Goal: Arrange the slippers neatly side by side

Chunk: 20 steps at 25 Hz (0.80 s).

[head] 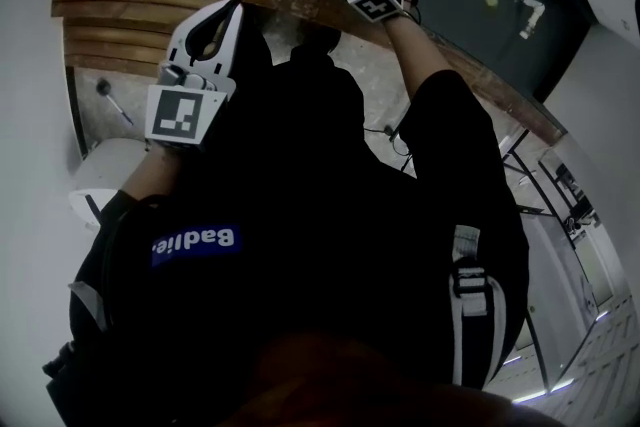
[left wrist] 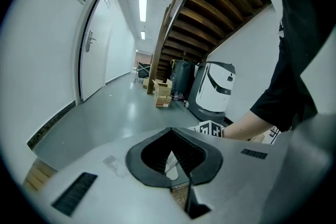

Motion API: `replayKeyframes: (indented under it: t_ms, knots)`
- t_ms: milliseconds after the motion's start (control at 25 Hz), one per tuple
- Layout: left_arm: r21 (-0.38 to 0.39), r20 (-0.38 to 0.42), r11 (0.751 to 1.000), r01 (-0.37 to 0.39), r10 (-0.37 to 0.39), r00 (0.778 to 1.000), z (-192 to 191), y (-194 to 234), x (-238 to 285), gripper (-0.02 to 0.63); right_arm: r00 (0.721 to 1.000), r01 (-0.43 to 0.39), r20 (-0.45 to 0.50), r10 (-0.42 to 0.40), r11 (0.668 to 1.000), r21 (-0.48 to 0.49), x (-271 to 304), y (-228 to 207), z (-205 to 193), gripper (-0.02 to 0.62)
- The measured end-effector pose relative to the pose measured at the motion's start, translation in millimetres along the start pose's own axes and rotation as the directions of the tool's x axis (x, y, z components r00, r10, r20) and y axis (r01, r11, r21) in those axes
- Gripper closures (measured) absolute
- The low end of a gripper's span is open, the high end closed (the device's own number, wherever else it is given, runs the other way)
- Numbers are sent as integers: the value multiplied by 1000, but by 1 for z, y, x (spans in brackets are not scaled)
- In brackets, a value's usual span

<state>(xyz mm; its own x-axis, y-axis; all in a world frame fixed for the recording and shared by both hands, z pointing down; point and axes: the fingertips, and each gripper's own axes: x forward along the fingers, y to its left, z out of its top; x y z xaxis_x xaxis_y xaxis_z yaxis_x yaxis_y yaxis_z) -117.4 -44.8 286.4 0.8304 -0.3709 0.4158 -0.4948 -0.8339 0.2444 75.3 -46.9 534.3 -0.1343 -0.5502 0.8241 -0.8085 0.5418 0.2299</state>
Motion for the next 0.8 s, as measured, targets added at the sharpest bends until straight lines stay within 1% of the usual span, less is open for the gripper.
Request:
replayKeyframes:
  t_ms: [200, 360, 600, 800]
  knots:
    - [-21, -28, 1000, -5, 5, 1000, -22, 6, -6, 606, 997, -16, -77, 14, 1000, -22, 36, 1, -28, 454]
    - [-40, -54, 999, -32, 30, 998, -41, 16, -14, 606, 990, -2, -139, -3, 999, -35, 63, -2, -55, 454]
    - [-41, -84, 998, -52, 48, 995, -65, 26, -20, 606, 983, 23, -183, -32, 998, -52, 99, -10, -86, 454]
    - [-23, -93, 999, -42, 40, 995, -81, 27, 3, 606, 978, 15, -207, -32, 997, -81, 134, -13, -112, 454]
